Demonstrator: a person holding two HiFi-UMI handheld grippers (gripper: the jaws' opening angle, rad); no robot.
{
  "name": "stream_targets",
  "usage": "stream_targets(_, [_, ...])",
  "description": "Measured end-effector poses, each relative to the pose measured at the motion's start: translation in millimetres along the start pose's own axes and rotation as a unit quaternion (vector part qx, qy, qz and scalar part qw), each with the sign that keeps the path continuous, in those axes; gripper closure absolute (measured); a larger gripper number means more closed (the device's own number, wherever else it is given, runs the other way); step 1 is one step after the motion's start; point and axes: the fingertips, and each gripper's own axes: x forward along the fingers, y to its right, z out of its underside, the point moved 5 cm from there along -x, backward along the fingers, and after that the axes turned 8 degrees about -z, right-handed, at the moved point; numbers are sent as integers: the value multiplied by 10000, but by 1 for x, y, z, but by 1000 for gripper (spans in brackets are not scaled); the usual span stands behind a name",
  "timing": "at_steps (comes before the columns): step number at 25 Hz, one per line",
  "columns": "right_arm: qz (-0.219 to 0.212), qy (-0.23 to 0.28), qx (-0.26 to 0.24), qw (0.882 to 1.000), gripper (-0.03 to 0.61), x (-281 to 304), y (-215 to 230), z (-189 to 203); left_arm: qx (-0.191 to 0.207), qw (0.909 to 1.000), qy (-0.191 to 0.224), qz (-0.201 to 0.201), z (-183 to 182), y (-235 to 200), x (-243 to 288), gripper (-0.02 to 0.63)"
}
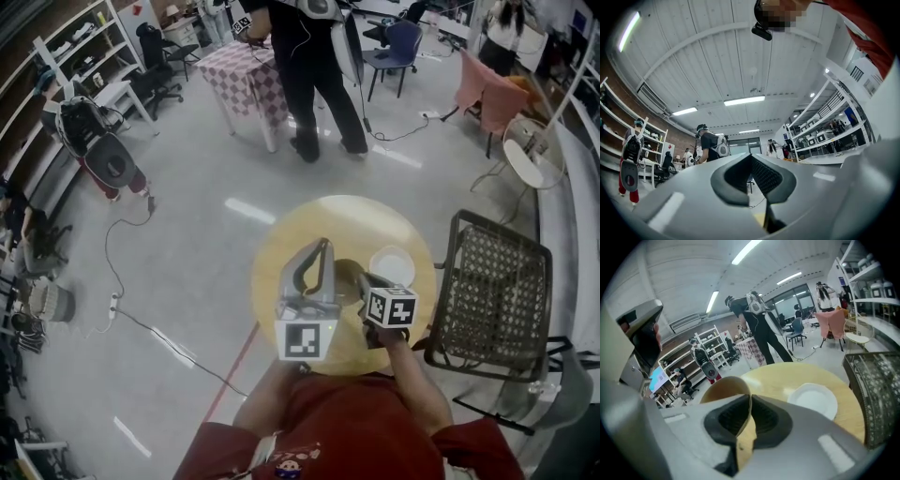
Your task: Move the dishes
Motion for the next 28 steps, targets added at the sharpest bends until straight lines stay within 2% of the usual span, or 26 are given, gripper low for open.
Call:
stream_targets(5, [-12, 547, -22, 9985, 560, -28, -10, -29, -165, 9998, -108, 61, 4, 7, 0, 606])
stream_targets(10, [97, 966, 24, 9953, 560, -54, -11, -49, -207, 9995, 72, 220, -1, 19, 5, 606])
stream_targets(15, [317, 1210, 171, 9920, 560, -74, 3, -51, -382, 9984, -30, 419, 4, 34, 6, 606])
stream_targets(22, [633, 1499, 431, 9857, 560, -106, 17, -49, -586, 9952, 29, 782, 2, 57, 8, 606])
stream_targets(28, [976, 1798, 454, 9778, 560, -134, 26, -51, -759, 9904, -36, 1159, 3, 80, 11, 606])
